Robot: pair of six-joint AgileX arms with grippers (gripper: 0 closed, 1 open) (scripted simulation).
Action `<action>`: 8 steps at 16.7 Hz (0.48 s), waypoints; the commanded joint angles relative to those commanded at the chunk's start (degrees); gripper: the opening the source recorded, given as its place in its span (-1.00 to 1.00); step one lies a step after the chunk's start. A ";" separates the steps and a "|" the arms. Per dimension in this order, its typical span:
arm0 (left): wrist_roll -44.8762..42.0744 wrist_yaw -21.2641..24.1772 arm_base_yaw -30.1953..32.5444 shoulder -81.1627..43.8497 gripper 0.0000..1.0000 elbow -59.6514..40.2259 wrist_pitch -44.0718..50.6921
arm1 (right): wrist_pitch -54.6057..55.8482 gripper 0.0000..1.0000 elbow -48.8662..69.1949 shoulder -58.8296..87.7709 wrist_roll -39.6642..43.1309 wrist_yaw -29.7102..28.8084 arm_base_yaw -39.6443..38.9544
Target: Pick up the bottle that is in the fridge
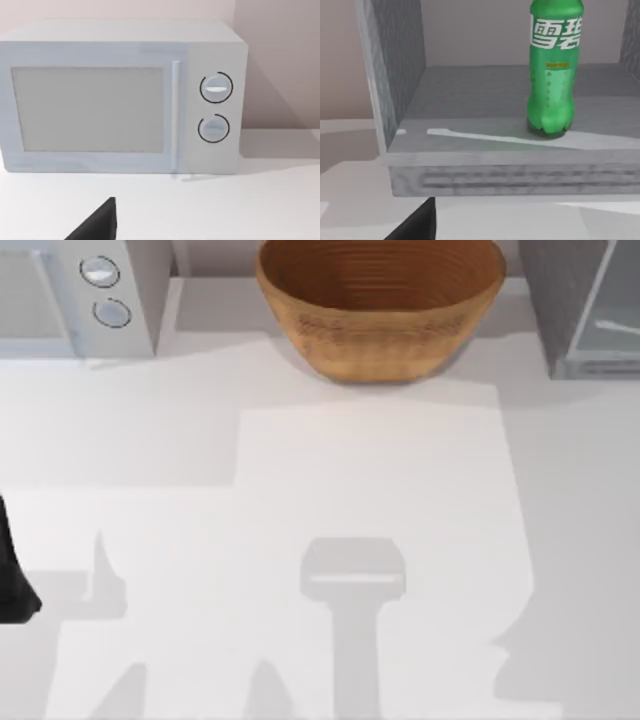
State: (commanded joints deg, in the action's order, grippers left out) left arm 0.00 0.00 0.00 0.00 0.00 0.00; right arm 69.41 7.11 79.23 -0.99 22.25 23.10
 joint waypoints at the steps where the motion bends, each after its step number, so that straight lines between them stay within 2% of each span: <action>1: 0.00 0.00 0.00 0.00 1.00 0.00 0.00 | 3.97 1.00 0.47 4.42 -0.04 1.29 1.34; 5: 0.00 0.00 0.00 0.00 1.00 0.00 0.00 | 17.37 1.00 2.39 17.72 -0.08 5.40 5.61; 8: 0.00 0.00 0.00 0.00 1.00 0.00 0.00 | 22.73 1.00 3.33 22.95 -0.05 7.02 7.28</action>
State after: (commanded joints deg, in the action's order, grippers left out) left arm 0.00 0.00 0.00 0.00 0.00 0.00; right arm 92.14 10.44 102.18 -1.04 29.27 30.38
